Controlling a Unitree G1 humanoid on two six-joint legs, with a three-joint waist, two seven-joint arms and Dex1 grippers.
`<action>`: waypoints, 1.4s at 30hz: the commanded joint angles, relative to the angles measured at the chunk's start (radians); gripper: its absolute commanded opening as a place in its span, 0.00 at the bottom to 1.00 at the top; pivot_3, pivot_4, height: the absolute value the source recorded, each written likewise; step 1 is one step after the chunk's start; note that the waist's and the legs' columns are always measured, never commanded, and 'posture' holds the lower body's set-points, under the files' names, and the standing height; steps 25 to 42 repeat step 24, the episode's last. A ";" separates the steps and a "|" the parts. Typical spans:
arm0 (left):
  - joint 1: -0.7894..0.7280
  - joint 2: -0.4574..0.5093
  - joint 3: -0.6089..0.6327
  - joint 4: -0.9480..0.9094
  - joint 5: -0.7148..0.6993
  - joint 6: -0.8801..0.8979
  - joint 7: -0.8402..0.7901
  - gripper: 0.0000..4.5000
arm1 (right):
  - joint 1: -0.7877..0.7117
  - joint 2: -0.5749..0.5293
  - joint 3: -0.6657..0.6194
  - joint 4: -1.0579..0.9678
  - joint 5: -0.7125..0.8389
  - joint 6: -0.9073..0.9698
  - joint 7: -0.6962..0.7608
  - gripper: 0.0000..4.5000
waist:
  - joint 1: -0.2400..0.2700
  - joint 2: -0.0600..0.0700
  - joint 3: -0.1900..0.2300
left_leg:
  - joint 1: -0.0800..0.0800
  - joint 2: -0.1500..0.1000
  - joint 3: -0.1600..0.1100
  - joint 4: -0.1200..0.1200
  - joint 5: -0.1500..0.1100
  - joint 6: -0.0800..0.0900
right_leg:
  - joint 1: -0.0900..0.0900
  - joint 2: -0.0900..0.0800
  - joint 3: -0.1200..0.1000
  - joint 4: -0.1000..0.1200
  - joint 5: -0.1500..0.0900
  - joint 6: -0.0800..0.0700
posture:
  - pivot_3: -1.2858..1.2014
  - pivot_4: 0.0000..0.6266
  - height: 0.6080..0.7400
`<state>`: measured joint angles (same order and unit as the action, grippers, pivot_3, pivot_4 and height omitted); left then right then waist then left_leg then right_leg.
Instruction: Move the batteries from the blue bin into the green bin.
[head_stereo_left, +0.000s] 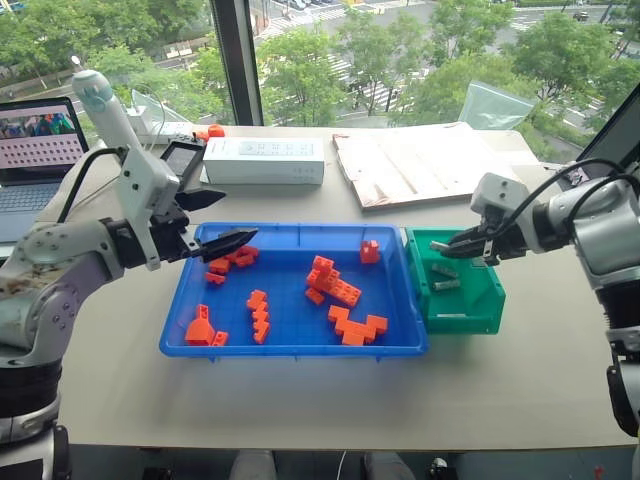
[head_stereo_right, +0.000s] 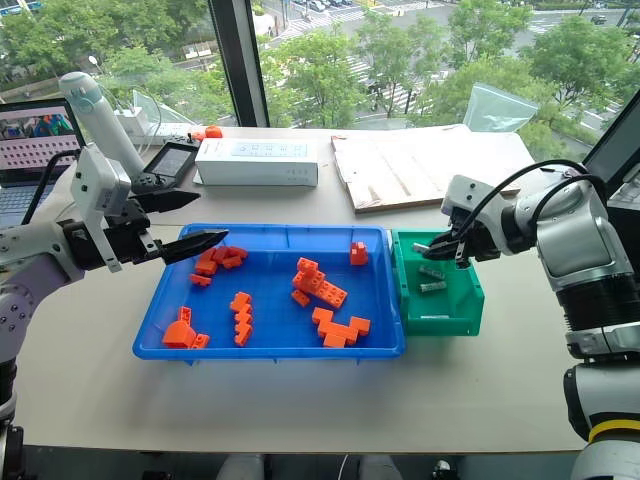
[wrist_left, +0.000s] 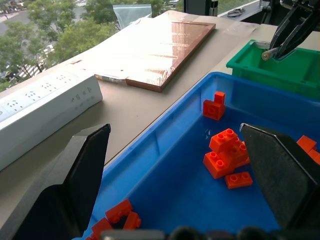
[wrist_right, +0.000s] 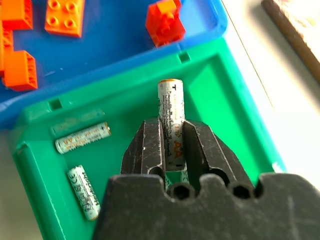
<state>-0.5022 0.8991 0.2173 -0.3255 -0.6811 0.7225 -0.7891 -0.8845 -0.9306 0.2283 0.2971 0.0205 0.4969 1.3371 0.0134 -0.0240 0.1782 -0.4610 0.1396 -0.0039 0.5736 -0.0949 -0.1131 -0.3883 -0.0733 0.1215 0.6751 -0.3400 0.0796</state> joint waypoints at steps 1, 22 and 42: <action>-0.005 0.004 0.022 -0.005 0.014 -0.028 -0.007 1.00 | -0.020 0.002 -0.035 -0.001 -0.004 -0.025 -0.035 0.57 | -0.001 0.000 0.000 | 0.000 0.000 0.000 0.000 0.000 0.000 | 0.000 0.000 0.000 0.000 0.000 0.000 | 0.52 0.24 0.94; 0.301 -0.065 0.253 -0.059 0.001 -0.009 0.100 1.00 | 0.260 0.183 -0.445 -0.110 0.353 -0.094 -0.244 0.95 | 0.008 0.000 0.000 | 0.001 0.000 0.000 0.000 0.002 -0.003 | 0.002 -0.001 0.000 0.000 0.000 0.000 | 0.52 0.24 0.94; 0.302 -0.071 0.242 -0.052 0.001 -0.004 0.100 1.00 | 0.267 0.181 -0.439 -0.120 0.360 -0.078 -0.248 0.95 | 0.007 0.000 0.000 | 0.001 0.000 0.000 0.000 0.000 0.000 | 0.002 0.000 0.000 0.001 0.000 0.000 | 0.52 0.24 0.94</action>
